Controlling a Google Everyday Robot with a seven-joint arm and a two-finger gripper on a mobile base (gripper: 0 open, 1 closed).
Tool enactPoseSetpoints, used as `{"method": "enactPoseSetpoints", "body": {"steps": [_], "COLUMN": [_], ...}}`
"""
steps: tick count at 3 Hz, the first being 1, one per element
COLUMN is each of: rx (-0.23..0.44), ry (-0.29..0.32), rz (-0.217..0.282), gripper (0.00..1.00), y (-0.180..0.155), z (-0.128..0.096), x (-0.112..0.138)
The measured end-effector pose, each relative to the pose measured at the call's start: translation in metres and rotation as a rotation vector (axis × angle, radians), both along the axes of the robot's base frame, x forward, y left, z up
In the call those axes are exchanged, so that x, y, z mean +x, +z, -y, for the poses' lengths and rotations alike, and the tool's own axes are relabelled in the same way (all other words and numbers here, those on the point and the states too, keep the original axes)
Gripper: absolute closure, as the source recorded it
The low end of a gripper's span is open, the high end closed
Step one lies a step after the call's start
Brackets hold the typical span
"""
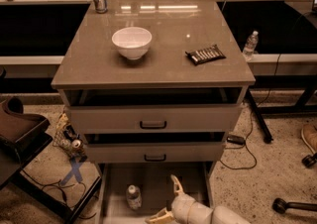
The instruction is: Pick blue plastic bottle from bottom drawer and place on counter
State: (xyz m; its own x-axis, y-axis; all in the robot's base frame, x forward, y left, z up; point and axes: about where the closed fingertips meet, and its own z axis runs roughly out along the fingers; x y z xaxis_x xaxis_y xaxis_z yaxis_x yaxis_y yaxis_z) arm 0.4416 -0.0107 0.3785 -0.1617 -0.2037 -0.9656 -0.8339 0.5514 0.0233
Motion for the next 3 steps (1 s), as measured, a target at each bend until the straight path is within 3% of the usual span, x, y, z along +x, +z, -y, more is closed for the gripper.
{"method": "enactPoseSetpoints", "body": {"steps": [2,3], "rx": [0.034,0.12], "ry": [0.012,0.06], "rz": [-0.017,0.006], "gripper": [0.0,0.0], "y": [-0.017,-0.049], "z": [-0.013,-0.033], "x": [0.001,0.018]}}
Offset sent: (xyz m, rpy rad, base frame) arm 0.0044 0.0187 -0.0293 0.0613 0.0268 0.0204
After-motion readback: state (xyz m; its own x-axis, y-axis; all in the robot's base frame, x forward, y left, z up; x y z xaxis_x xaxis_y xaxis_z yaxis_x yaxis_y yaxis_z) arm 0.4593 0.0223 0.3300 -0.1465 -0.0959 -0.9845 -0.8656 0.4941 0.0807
